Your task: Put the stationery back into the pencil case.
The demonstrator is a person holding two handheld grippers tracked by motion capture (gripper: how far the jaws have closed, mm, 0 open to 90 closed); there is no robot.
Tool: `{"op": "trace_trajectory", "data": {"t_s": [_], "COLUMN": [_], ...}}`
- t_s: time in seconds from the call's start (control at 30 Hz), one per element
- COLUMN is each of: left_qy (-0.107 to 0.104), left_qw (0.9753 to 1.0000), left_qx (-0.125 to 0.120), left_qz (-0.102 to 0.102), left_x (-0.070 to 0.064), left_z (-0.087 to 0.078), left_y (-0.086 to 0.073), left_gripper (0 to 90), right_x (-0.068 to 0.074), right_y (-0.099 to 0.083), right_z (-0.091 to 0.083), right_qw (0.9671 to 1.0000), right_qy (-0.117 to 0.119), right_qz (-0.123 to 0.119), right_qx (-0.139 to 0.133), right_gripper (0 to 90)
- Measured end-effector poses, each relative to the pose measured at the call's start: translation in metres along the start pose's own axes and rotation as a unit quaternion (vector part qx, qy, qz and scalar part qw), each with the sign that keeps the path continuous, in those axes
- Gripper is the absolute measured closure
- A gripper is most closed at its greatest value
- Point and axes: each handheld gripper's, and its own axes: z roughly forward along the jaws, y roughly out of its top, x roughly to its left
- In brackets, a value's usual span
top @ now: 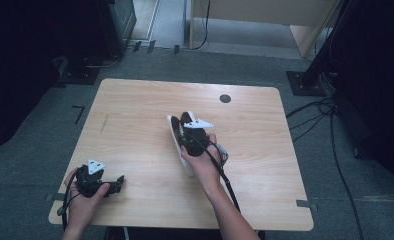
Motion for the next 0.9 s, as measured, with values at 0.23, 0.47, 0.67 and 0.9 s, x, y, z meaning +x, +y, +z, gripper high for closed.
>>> {"op": "trace_trajectory", "data": {"t_s": [0.23,0.47,0.67,0.9], "left_qy": [-0.001,-0.001,-0.001,-0.001], "left_qw": [1.0000,1.0000,1.0000,1.0000], "left_qx": [-0.001,-0.002,-0.003,-0.003], "left_qz": [0.001,0.000,0.000,0.000], "left_x": [0.000,-0.001,-0.001,-0.001], "left_z": [0.000,0.000,0.000,0.001], "left_y": [0.000,0.000,0.000,0.000], "left_gripper": [0.0,0.0,0.0,0.0], "right_x": [-0.001,-0.002,-0.002,-0.004], "right_y": [-0.001,-0.002,0.000,0.001], "right_z": [0.000,-0.003,-0.011,-0.017], "right_qw": [0.9999,0.9999,0.9997,0.9994], "right_qy": [-0.004,0.004,0.009,0.015], "right_qz": [-0.010,-0.010,-0.010,-0.008], "right_qx": [-0.001,-0.007,-0.019,-0.029], "right_gripper": [76.0,76.5,75.6,75.7]}}
